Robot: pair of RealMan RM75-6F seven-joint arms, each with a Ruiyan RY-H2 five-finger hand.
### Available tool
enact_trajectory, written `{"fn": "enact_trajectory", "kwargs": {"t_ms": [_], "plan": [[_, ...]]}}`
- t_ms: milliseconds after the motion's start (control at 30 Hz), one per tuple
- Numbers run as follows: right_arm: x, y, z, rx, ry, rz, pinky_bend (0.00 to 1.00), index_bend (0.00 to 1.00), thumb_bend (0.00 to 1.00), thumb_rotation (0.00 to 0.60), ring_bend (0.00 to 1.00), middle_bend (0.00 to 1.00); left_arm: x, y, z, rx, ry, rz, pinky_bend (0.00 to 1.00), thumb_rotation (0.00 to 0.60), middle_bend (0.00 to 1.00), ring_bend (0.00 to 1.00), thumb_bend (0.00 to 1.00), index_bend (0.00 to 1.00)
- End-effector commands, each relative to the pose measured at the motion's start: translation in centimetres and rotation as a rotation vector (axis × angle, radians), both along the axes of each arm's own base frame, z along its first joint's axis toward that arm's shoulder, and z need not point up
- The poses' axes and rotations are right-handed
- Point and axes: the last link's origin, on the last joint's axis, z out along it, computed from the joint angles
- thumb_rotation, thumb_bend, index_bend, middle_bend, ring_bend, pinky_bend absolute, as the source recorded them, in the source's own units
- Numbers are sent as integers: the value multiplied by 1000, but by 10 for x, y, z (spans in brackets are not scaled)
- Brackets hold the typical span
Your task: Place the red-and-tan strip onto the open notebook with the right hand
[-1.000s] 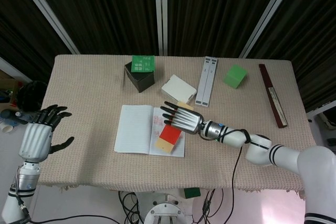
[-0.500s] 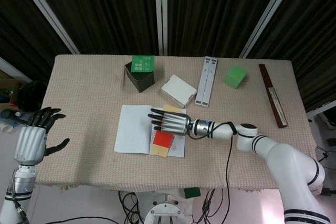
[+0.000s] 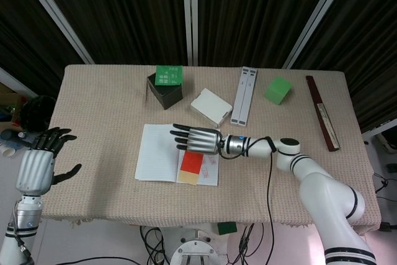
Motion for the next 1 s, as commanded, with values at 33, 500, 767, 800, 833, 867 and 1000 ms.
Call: {"fn": "enact_trajectory", "kwargs": {"t_ms": [33,500,767,800,833,867,1000], "plan": [[-12,0,6,16,-55,-143,0,226,281,600,0,164,-1,-1,0,-2,-1,2,217,600,235,161,118,309],[-66,45,40,96,-124,-822,0,287,797,600,0,89,-2,1,-6,-10,-23,-13,218,600,235,161,117,309],[-75,50,30,66,-81,-884,0,284,826,600,0,53,-2,1,-8,-9,-29,-20,217,600,235,161,117,309],[-75,50,28,67,-80,-887,0,284,826,600,0,51,-2,1,-8,-9,-29,-20,217,600,235,161,117,309],[-74,51,26,67,-81,-886,0,284,825,600,0,50,-2,1,-8,-9,-29,-20,217,600,235,161,117,309],[-74,51,24,65,-78,-883,0,283,824,600,0,49,-2,1,-8,-8,-29,-20,217,600,235,161,117,309],[-71,52,17,63,-73,-871,0,281,823,600,0,49,-3,1,-8,-7,-30,-21,216,600,235,161,117,309]]}}
